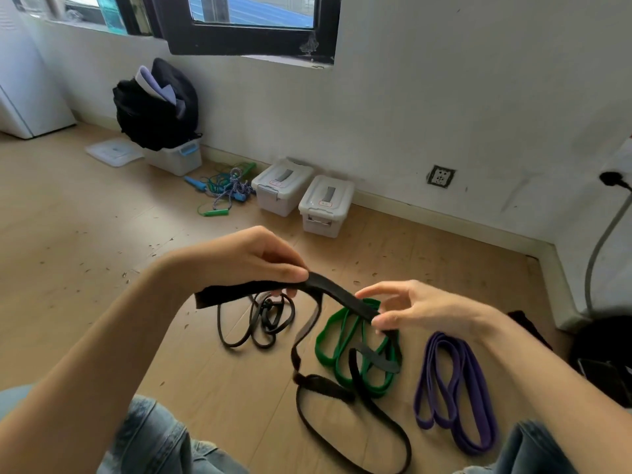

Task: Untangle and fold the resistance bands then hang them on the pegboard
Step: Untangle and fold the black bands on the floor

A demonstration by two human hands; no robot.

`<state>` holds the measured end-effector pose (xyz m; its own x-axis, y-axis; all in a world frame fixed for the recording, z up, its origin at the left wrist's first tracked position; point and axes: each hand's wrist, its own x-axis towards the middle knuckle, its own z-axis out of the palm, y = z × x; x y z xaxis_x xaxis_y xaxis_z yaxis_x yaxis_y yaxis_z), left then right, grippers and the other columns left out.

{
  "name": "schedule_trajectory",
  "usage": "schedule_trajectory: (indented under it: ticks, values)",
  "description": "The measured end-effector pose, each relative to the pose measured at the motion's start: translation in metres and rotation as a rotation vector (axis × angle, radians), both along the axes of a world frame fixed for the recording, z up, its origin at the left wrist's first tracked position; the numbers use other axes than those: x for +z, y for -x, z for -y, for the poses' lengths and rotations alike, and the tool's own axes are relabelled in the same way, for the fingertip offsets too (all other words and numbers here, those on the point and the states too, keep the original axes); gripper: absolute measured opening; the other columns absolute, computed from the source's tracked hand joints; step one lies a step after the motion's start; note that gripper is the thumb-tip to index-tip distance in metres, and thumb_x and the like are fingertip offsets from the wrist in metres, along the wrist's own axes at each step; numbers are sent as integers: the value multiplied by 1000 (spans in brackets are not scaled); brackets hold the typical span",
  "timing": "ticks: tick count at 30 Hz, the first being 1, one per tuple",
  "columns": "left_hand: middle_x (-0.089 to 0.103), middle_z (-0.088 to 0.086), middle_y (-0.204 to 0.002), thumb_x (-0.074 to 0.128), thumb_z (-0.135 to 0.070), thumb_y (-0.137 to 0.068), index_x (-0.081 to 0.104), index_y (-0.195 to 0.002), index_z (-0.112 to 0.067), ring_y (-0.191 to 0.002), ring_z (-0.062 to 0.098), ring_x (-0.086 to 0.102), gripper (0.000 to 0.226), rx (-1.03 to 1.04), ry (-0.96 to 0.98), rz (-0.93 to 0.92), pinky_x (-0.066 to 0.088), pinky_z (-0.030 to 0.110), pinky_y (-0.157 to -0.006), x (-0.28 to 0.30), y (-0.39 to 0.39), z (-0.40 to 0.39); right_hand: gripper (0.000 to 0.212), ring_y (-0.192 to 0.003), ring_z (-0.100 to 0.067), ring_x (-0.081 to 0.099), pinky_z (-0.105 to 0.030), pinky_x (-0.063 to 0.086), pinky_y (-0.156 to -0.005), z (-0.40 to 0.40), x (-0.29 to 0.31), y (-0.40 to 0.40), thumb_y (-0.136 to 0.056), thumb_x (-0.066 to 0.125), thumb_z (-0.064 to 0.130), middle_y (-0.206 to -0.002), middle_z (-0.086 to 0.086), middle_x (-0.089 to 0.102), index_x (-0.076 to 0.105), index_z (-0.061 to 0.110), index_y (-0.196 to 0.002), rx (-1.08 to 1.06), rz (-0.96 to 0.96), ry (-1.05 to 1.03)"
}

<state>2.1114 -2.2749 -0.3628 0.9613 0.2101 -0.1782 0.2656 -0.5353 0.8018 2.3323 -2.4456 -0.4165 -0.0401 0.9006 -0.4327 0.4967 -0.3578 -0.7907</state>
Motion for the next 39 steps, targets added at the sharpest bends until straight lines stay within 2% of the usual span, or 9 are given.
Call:
schedule_trajectory:
  ticks: [3, 6, 11, 15, 21, 28, 31, 34, 39]
  values:
    - [64, -10, -65, 53, -41, -82, 71, -82, -26, -58, 0, 54, 23, -6, 112, 98, 42, 9, -54, 7, -6, 9, 80, -93, 3, 56, -18, 39, -90, -12, -11, 36, -64, 74, 51, -99, 18, 58, 35, 42, -134, 48, 49, 26]
    - [64, -5, -66, 54, -35, -83, 73, -79, -25, -61, 5, 55, 21, 28, 246, 206, 45, 13, -57, 8, -10, 13, 39, -65, -4, 52, -28, 46, -77, -20, -26, 59, -71, 77, 36, -68, 7, 52, 61, 30, -106, -57, 74, -216]
    - [62, -2, -66, 54, -27, -84, 72, -81, -16, -59, 6, 53, 21, 148, 432, 346, 46, 12, -55, 6, -6, 5, 44, -101, -7, 55, -31, 45, -92, -18, -24, 50, -64, 74, 46, -105, 8, 57, 58, 37, -104, -173, -66, -198]
    - [61, -1, -65, 54, -27, -84, 71, -81, -14, -59, 8, 53, 21, 161, 448, 366, 47, 13, -56, 4, -8, 5, 17, -82, 4, 55, -14, 42, -71, -20, -30, 57, -66, 77, 45, -94, 10, 55, 62, 37, -71, -157, -22, -235]
    - [59, -1, -63, 52, -25, -88, 68, -78, -11, -52, 6, 49, 23, 184, 632, 469, 45, 15, -54, 5, 3, -6, 25, -80, -16, 54, -33, 46, -80, -16, -43, 31, -77, 73, 27, -84, 0, 51, 54, 19, -63, -190, 191, -166]
    - [46, -6, -138, 58, -25, -89, 43, -133, -24, -123, 11, 44, 46, 142, -41, -445, 33, 24, -101, -24, 6, -16, 30, -49, 3, 49, -13, 35, -52, -17, -9, 24, -84, 65, 16, -50, 15, 55, 57, 25, -56, -156, 334, -366]
    - [39, -19, -140, 71, -36, -77, 33, -137, -36, -127, 0, 36, 71, -43, 82, -226, 29, 21, -103, -34, -13, 15, 23, -49, 1, 46, -14, 33, -49, -24, 8, 44, -76, 69, 9, -53, 12, 51, 58, 21, -59, -80, 324, -446]
    - [64, -5, -98, 67, -10, -81, 59, -108, -16, -92, 5, 59, 28, -9, 154, 94, 49, 26, -78, -52, -36, 44, 20, -52, -2, 46, -23, 37, -54, -25, 23, 49, -72, 69, 7, -56, 6, 53, 57, 19, -60, -110, 295, -504]
    - [53, -7, -65, 64, -12, -82, 56, -77, -10, -58, 2, 47, 9, 109, -231, 358, 37, 17, -57, -46, -45, 41, 6, -58, -9, 53, -27, 41, -59, -13, 27, 31, -80, 66, 12, -65, -2, 60, 68, 14, -75, -84, 211, -399]
